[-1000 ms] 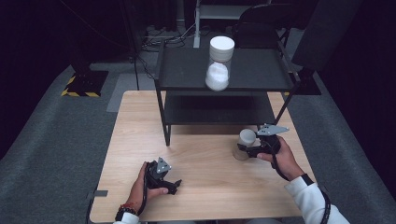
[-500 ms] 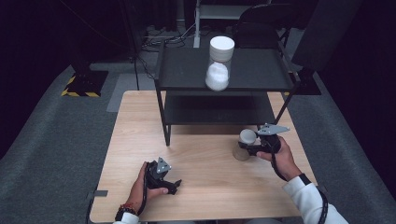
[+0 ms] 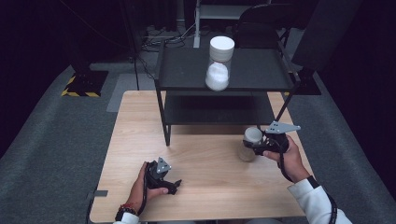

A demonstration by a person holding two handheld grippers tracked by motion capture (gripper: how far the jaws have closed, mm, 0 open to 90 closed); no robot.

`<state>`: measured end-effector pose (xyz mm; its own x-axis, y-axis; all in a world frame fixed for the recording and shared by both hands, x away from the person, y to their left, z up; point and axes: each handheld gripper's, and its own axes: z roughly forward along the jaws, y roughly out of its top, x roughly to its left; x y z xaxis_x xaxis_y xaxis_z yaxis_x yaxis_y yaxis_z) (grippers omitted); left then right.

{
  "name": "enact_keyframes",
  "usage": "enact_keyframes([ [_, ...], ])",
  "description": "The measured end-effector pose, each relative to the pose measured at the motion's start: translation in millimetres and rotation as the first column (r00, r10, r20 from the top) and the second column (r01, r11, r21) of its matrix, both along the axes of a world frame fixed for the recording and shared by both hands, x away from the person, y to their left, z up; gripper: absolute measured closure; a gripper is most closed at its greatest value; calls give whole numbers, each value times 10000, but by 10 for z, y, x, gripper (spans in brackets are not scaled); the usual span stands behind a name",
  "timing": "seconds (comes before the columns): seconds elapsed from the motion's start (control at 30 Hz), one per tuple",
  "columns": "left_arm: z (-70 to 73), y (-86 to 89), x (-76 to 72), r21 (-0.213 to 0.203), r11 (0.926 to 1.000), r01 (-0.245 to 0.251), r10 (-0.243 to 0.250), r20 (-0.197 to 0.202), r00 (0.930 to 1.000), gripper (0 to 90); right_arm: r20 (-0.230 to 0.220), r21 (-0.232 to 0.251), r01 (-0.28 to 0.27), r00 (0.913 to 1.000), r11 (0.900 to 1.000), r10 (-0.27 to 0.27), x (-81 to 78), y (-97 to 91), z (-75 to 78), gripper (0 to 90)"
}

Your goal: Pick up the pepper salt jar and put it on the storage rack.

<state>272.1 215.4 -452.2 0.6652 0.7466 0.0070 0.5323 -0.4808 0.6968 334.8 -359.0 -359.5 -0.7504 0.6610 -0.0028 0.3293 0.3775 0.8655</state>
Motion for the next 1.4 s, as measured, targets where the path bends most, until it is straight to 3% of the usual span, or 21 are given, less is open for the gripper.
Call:
enact_keyframes([
  [0.37,0,0,0,-2,10000,0,0,1,10000,1,162,-73,137,9998,9999,-136,-72,-47,362,333],
  [0.7,0,0,0,1,10000,4,-4,0,10000,1,207,237,546,9983,9982,-551,-141,-123,654,333],
  [1.4,0,0,1,4,10000,5,-5,-1,10000,2,713,33,862,9937,9963,-862,-213,19,1173,333],
])
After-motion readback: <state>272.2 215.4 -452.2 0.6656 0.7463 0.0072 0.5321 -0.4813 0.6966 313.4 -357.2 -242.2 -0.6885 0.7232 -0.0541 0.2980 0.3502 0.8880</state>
